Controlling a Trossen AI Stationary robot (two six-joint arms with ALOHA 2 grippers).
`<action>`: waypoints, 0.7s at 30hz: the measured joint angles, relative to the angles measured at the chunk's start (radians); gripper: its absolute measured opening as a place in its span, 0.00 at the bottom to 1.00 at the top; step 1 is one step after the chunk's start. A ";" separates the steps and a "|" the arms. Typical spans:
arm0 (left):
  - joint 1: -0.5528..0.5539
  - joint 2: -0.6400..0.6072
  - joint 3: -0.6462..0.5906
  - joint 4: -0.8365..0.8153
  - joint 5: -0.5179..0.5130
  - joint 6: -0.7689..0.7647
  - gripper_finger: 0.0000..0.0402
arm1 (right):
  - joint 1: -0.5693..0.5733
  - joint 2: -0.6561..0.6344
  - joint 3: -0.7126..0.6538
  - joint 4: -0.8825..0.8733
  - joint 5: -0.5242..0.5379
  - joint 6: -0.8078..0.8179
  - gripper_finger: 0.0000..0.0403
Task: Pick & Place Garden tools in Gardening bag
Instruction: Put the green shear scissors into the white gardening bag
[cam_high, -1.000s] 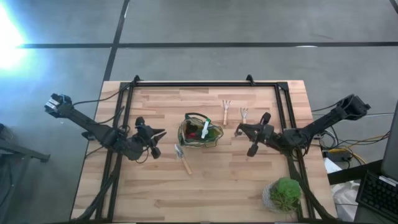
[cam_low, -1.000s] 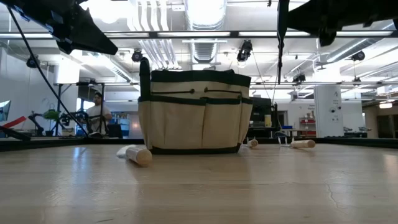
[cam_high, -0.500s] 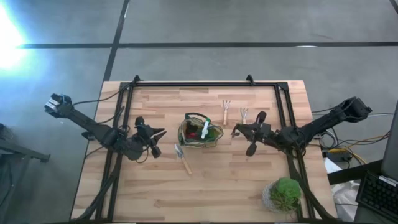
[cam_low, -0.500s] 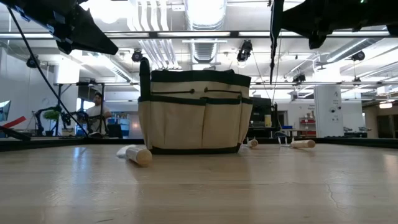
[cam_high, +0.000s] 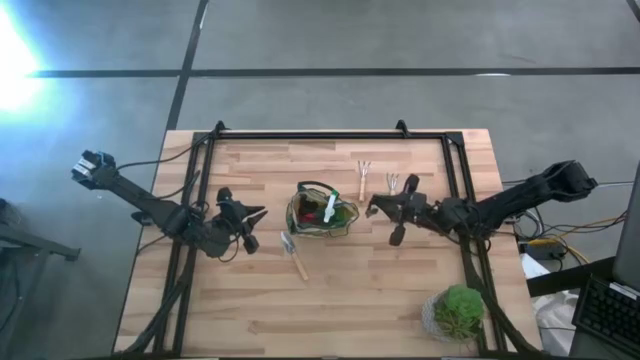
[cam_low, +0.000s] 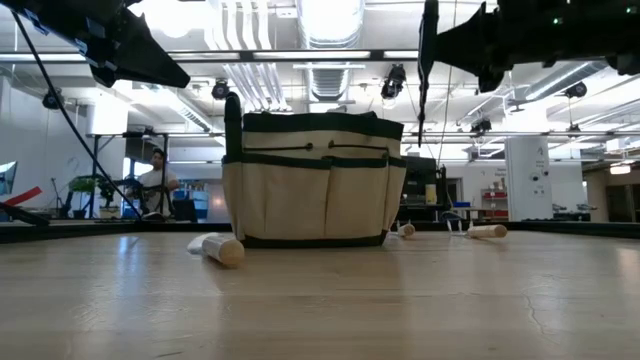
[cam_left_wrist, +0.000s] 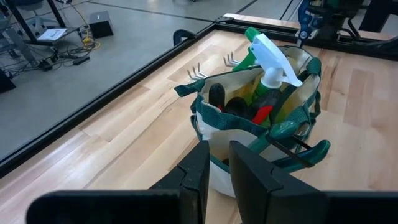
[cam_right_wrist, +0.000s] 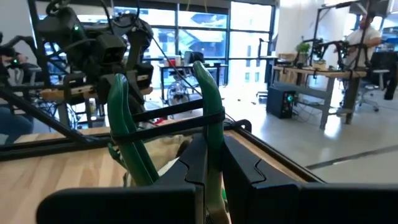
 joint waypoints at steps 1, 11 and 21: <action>0.000 0.000 0.000 0.000 0.000 0.000 0.16 | -0.005 0.005 0.000 0.003 -0.004 0.011 0.04; 0.000 0.000 0.000 0.000 -0.003 -0.005 0.16 | -0.014 0.072 0.000 0.078 -0.035 0.018 0.04; 0.000 0.000 0.000 0.000 -0.005 -0.007 0.16 | -0.038 0.130 0.056 0.081 -0.070 -0.005 0.04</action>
